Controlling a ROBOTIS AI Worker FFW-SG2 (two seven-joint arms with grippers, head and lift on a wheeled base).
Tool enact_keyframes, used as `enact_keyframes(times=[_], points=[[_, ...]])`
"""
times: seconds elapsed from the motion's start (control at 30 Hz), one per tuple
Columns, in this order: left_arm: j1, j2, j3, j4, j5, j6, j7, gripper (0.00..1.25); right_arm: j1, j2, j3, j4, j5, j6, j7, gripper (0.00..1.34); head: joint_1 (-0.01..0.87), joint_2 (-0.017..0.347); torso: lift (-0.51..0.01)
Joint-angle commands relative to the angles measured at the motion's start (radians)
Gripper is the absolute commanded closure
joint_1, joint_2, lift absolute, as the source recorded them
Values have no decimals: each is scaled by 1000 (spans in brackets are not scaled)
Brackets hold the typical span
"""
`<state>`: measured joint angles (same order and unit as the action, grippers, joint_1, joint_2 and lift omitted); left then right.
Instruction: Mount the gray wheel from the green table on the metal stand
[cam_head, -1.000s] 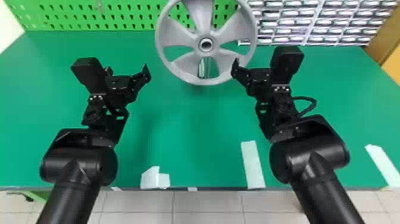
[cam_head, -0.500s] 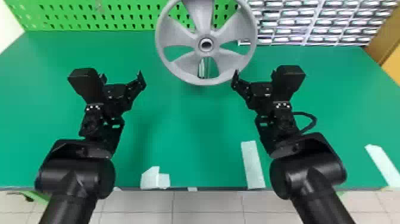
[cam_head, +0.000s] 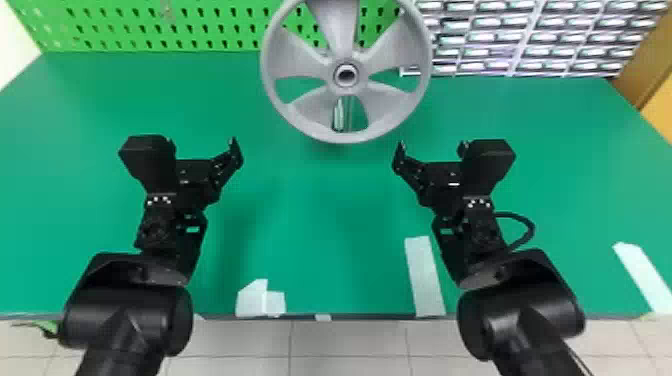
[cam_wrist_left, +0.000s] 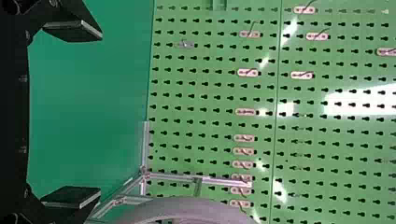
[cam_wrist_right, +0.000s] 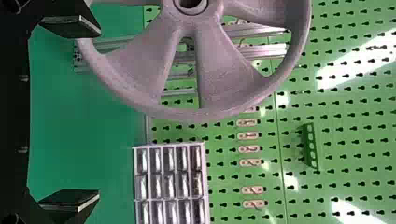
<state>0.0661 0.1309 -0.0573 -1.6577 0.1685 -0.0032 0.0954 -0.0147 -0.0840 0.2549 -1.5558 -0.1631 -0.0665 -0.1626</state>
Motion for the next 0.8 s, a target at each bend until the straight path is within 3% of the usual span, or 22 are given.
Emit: enact_keyframes(times=[0.0, 0.77], points=[[9, -2, 7, 1, -6, -3, 1, 117, 16, 4, -9, 0, -1, -3, 0, 91, 867, 52, -100], [8, -4, 10, 1, -21, -1, 1, 117, 18, 6, -35, 0, -6, -4, 3, 93, 867, 52, -100]])
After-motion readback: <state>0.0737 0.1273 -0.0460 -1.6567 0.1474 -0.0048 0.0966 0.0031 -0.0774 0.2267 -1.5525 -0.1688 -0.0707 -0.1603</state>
